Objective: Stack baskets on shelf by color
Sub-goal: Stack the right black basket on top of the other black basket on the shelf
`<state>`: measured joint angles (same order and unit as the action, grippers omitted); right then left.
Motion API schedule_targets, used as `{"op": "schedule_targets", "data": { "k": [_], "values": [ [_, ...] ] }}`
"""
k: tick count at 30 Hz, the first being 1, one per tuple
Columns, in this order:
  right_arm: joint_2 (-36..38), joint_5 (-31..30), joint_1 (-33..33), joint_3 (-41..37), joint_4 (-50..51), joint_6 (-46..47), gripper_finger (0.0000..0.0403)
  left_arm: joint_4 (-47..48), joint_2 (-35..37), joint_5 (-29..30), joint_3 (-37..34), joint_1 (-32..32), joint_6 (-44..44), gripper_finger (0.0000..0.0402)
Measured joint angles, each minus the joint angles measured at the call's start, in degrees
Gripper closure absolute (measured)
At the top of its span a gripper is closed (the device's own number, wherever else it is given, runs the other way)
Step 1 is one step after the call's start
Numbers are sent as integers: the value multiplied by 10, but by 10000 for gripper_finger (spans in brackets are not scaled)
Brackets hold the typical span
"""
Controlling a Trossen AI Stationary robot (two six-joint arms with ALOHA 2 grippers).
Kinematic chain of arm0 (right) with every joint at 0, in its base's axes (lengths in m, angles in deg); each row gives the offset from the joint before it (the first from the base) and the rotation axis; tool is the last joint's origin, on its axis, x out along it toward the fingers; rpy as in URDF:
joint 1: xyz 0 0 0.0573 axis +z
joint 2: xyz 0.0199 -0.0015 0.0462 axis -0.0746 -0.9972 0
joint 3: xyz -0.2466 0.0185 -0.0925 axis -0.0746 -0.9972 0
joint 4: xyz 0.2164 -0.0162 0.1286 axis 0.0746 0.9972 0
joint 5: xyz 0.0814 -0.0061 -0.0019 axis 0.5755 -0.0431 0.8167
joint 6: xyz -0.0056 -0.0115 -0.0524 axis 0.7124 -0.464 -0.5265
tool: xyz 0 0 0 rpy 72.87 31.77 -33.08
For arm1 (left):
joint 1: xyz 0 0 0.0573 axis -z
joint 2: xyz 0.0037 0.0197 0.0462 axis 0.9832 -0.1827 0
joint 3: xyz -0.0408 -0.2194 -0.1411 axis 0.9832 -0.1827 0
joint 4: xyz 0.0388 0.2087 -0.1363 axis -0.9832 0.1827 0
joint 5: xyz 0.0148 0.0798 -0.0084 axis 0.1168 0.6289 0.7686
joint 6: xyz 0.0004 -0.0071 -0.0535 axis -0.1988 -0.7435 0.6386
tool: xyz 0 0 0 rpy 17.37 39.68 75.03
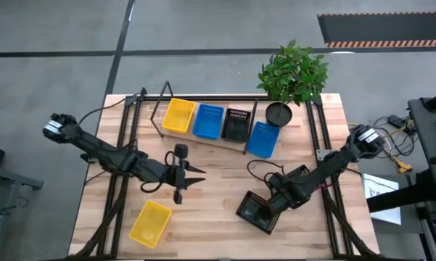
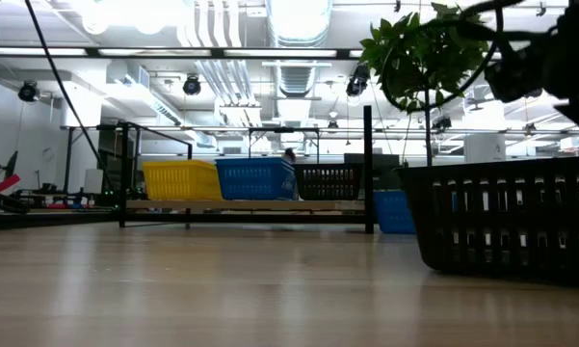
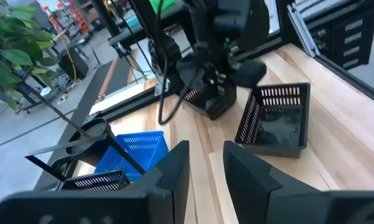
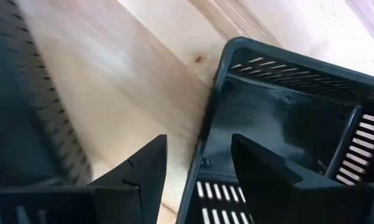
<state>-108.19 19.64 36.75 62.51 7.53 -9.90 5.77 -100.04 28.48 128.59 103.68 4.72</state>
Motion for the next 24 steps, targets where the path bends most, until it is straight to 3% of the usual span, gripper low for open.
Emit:
{"op": "schedule_targets", "data": {
  "k": [5, 15, 24],
  "values": [
    [-20, 0, -5, -6, 0, -1, 267, -13, 11, 1, -8, 0, -1, 320],
    [-19, 0, -6, -4, 0, -2, 386, -12, 15, 1, -8, 0, -6, 320],
    [-16, 9, -6, 35, 34, -37, 391, -74, 34, 1, -45, 0, -56, 320]
  ]
}}
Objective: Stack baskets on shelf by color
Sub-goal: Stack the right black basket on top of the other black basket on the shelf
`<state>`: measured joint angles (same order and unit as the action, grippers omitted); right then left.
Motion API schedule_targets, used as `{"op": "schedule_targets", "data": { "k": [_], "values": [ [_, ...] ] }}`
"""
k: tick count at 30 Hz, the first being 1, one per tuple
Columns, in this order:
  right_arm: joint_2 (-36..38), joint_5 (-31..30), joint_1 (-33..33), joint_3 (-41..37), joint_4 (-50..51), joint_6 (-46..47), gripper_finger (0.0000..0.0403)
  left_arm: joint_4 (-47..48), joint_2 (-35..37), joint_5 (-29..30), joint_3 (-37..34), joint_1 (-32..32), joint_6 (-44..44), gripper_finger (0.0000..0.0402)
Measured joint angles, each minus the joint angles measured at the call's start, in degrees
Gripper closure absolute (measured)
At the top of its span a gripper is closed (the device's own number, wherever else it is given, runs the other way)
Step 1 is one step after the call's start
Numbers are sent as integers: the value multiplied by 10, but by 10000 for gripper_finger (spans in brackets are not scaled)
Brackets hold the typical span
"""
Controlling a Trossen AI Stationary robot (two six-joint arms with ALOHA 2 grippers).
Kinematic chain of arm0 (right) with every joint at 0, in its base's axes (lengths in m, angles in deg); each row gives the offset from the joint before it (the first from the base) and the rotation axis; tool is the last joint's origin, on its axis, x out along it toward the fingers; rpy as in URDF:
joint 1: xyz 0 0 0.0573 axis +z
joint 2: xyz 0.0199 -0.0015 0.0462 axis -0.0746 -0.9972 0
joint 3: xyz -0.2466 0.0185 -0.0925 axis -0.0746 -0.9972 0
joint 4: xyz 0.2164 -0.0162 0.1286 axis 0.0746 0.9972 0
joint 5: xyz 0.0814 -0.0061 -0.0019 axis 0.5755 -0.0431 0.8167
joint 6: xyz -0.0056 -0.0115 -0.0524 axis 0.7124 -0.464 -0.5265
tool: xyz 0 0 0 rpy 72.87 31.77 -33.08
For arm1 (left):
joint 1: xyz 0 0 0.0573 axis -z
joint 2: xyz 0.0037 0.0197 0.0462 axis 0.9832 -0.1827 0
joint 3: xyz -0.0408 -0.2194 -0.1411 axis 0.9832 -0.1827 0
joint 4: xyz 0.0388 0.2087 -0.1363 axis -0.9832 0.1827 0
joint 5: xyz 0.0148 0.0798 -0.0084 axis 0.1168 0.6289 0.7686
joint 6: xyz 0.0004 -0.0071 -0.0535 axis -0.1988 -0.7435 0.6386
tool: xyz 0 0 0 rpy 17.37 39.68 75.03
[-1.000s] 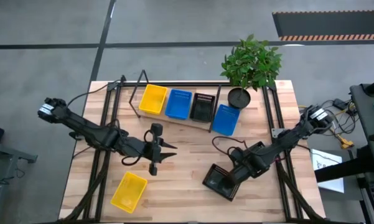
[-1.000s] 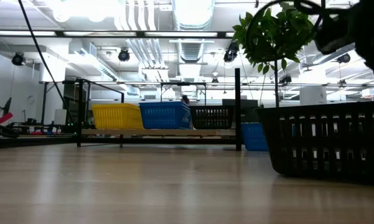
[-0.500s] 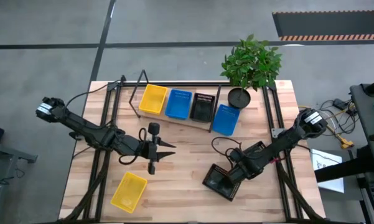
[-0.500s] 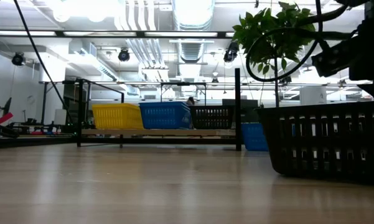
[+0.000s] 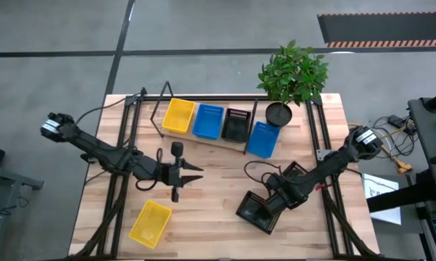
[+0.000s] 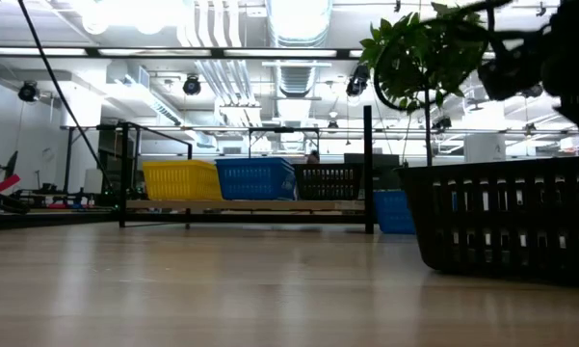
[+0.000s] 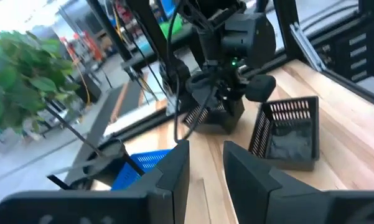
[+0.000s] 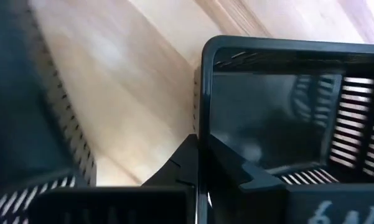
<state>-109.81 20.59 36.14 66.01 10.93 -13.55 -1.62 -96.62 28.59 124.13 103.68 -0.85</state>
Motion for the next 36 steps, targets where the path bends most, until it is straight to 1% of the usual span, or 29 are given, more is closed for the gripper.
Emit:
{"op": "schedule_targets", "data": {
  "k": [4, 7, 9, 13, 18, 24, 28, 32, 36],
  "values": [
    [0, 17, 1, 52, 71, -31, 391, -20, 23, 0, -25, 0, -3, 320],
    [0, 32, 5, 102, 115, -81, 391, -48, 45, 0, -47, 0, -3, 320],
    [0, 41, 7, 139, 125, -121, 391, -48, 54, 0, -58, 0, 3, 320],
    [0, 41, 8, 209, 126, -190, 391, -58, 70, 0, -75, 0, 11, 320],
    [1, 49, 8, 278, 86, -260, 391, -74, 91, 1, -92, 0, 12, 320],
    [-6, 47, 8, 315, -13, -367, 393, -75, 99, 1, -92, 2, 13, 320],
    [-22, 12, 7, 338, -68, -459, 394, -73, 99, 1, -92, 3, 14, 320],
    [-44, -60, -2, 380, -62, -508, 394, -66, 108, 1, -92, 16, 17, 320],
    [-64, -100, -27, 416, -60, -543, 394, -61, 128, 1, -92, 38, 18, 320]
  ]
}}
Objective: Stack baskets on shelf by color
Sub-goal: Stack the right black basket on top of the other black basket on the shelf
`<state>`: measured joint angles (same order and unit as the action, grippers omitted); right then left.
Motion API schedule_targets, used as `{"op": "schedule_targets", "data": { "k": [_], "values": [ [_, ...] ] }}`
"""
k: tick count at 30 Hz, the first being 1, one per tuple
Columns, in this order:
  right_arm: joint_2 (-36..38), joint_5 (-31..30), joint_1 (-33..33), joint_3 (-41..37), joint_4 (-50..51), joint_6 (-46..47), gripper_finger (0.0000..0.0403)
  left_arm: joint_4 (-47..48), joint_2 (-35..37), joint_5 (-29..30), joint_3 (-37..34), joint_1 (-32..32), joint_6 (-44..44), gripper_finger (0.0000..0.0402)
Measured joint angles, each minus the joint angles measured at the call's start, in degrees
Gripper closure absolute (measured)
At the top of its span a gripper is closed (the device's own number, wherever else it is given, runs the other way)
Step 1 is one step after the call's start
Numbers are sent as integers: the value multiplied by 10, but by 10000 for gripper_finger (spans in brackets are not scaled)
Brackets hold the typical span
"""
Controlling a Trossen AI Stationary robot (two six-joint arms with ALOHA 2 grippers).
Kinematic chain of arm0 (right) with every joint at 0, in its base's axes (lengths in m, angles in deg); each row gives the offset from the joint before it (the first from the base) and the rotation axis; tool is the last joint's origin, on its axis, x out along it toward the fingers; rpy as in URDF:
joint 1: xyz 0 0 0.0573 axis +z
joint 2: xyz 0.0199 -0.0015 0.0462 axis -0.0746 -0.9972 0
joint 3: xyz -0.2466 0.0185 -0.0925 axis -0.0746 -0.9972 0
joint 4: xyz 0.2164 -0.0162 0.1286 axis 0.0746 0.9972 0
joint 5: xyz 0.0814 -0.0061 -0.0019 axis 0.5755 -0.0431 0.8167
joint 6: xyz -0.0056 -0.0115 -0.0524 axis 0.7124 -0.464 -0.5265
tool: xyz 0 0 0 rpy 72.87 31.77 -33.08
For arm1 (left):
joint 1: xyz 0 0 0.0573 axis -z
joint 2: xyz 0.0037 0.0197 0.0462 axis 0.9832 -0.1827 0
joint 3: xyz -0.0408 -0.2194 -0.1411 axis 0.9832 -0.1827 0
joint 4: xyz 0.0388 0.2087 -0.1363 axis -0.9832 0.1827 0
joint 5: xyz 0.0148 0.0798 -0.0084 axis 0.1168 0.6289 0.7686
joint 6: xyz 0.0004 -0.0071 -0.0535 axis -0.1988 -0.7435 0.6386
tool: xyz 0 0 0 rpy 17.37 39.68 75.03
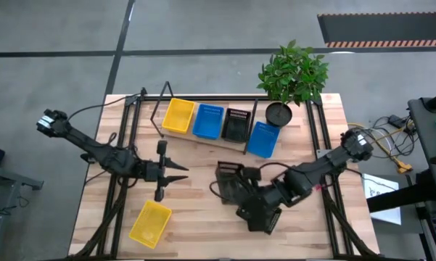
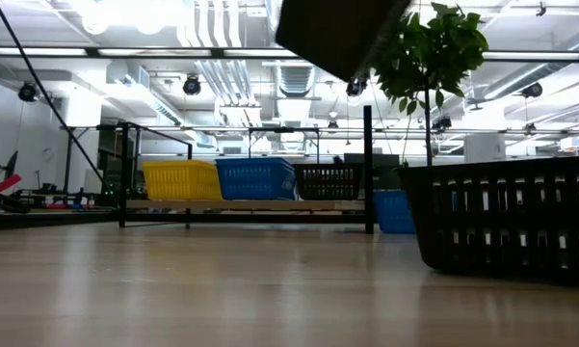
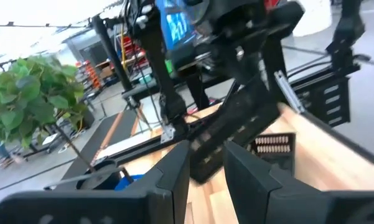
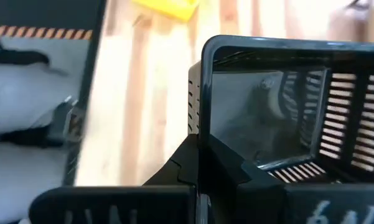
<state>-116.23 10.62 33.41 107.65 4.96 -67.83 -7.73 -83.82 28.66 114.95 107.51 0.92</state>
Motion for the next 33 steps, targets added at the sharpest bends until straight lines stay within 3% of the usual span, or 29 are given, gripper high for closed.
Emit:
{"op": "schedule_targets", "data": {
  "k": [8, 20, 33],
  "values": [
    [-68, -7, -90, 97, 7, -113, 394, 12, 19, 0, 0, 31, 1, 320],
    [-194, -19, -248, 240, 166, -209, 394, 29, 57, 2, -20, 56, 10, 320],
    [-215, -30, -343, 261, 210, -222, 394, 7, 120, 6, -68, 56, 10, 320]
  ]
}}
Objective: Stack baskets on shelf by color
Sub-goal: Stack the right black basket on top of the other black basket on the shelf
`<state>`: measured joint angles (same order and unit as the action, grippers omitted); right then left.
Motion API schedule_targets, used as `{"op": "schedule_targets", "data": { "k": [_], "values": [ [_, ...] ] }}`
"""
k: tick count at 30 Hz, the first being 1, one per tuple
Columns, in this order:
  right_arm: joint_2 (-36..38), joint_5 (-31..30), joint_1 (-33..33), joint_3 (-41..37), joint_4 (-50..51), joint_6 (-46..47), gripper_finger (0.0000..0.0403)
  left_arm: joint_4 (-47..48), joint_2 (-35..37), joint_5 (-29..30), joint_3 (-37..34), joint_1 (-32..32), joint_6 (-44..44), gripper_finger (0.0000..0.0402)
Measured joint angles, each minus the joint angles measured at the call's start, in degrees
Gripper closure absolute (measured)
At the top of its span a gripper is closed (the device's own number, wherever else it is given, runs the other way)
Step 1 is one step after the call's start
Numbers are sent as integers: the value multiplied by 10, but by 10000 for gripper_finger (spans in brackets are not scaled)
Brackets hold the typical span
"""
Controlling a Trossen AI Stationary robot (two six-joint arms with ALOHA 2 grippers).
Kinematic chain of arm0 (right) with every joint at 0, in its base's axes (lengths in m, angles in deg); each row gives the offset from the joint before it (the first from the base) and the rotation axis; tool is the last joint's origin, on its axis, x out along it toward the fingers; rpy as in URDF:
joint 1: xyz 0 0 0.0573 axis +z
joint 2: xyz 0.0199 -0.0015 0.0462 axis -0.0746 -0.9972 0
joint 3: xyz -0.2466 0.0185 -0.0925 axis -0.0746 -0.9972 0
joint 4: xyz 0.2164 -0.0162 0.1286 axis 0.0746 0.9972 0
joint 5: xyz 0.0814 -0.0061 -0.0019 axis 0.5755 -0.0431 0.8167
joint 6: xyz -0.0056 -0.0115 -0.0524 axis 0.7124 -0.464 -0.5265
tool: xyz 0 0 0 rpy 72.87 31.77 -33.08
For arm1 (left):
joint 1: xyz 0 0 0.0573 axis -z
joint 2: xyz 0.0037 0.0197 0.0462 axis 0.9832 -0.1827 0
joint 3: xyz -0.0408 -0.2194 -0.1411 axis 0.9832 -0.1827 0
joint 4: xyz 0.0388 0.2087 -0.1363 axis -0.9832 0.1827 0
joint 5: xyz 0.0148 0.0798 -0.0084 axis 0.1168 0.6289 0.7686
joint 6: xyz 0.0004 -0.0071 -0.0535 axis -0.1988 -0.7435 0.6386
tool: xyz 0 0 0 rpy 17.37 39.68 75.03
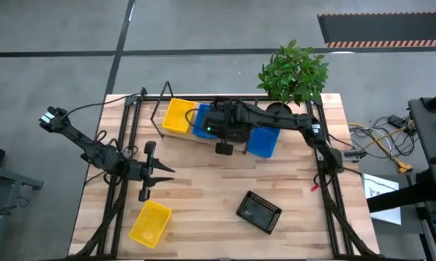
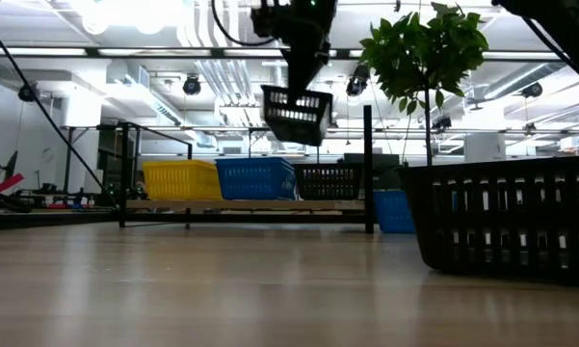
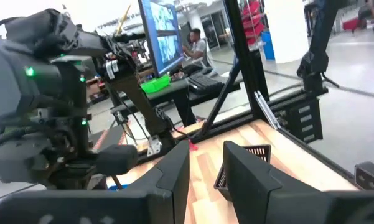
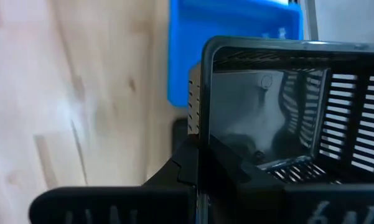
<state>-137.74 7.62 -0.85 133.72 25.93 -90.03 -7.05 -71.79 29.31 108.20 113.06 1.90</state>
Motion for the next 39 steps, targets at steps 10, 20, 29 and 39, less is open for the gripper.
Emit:
{"op": "schedule_targets", "data": {
  "k": [10, 20, 29, 39],
  "values": [
    [0, 1, -18, -11, 34, 29, 394, -14, 27, 0, -18, 0, 0, 320],
    [0, 20, -18, -45, 42, 49, 394, -13, 24, 0, -18, 0, 0, 320],
    [0, 35, -18, -63, 39, 51, 394, -13, 24, 0, -18, 0, 0, 320],
    [0, 35, -18, -102, 23, 56, 394, -13, 24, 0, -18, 0, 0, 320]
  ]
}}
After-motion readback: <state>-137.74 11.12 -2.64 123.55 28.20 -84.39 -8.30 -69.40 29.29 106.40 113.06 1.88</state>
